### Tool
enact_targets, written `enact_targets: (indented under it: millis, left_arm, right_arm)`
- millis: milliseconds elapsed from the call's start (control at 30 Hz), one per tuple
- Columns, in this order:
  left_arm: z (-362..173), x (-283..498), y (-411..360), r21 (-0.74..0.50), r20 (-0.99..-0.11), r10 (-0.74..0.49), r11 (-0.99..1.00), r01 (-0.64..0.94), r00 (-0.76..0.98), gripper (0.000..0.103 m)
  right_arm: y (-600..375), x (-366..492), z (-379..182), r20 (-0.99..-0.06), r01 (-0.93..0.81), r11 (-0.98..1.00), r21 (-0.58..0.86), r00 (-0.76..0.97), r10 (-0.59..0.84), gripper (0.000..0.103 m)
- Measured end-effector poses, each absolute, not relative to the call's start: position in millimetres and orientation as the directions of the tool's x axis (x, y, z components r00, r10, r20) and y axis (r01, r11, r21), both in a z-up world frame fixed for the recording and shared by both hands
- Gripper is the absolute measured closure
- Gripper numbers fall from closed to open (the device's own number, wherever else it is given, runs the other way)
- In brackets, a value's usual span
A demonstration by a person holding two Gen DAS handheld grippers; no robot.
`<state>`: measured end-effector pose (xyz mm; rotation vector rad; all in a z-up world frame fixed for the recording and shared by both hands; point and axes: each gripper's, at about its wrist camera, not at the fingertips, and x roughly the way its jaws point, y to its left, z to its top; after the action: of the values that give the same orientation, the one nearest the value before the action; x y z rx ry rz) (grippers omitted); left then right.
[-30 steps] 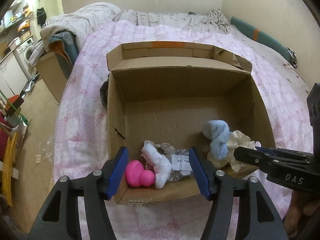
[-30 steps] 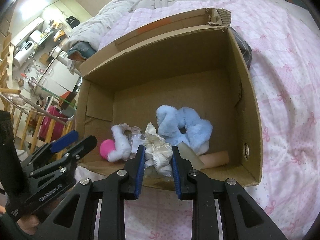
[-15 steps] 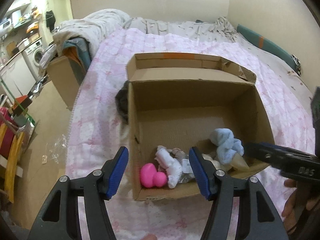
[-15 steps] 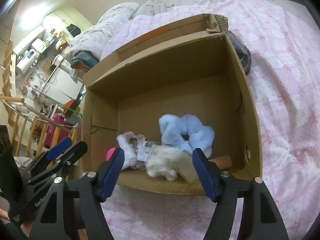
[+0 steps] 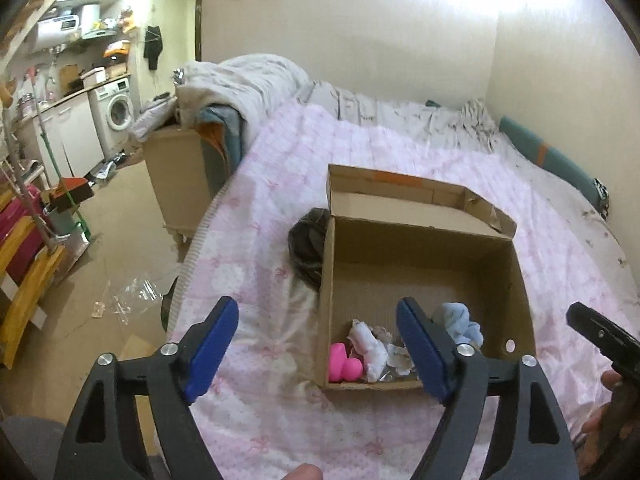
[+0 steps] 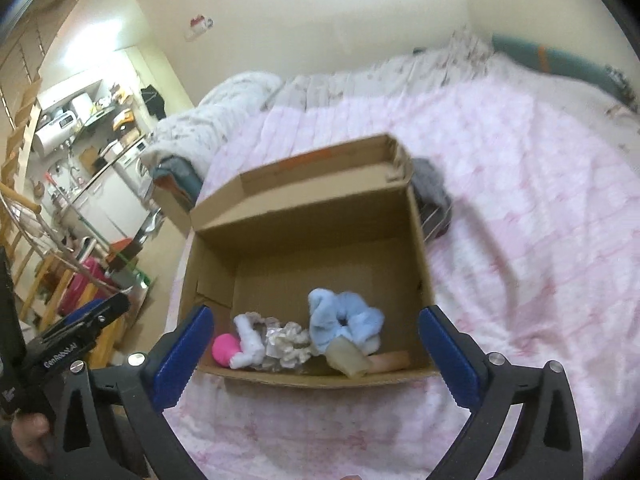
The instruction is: Organize soft objects
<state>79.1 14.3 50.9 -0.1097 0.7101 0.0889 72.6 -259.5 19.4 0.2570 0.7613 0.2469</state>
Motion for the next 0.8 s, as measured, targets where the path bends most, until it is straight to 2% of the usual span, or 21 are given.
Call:
enact_targets:
  millis: [33, 167, 233, 467, 567, 800]
  left_arm:
    - [52, 75, 14, -0.069, -0.651, 0.045, 0.991, -0.118, 0.758, 0.013]
    - [50, 53, 8, -0.032, -0.639, 0.066, 0.993, -0.112, 0.767, 0.010]
    - [45, 43, 2, -0.016, -0.641, 0.061, 0.996, -0.093, 0.765, 0.003]
    - [34, 31, -9, -0.031, -0.647, 0.022, 0.998, -0.055, 0.762, 0.003]
    - [30, 35, -13, 0.007, -0.644, 0.057, 0.998, -0.068, 0.763, 0.003]
    - [29, 36, -16, -0.019, -0.636, 0.025, 0.999, -0.048, 0.771, 0.003]
  right_arm:
    - [-259, 67, 24, -0.637, -0.124, 0.945, 0.303, 0.711, 0.298, 0.000]
    - [-254, 47, 36, -0.617, -0.144, 0.955, 0.261, 0.736, 0.279, 0.000]
    - [-250, 37, 37, -0.615, -0.152, 0.959, 0.239, 0.740, 0.271, 0.000]
    - [-235, 24, 19, -0.642, -0.159, 0.975, 0.154, 0.734, 0.221, 0.000]
    - [-228, 25, 15, -0.649, -0.160, 0.982, 0.103, 0.737, 0.188, 0.000]
    - [-227, 29, 6, -0.674, -0.149, 0.982, 0.114, 0.715, 0.187, 0.000]
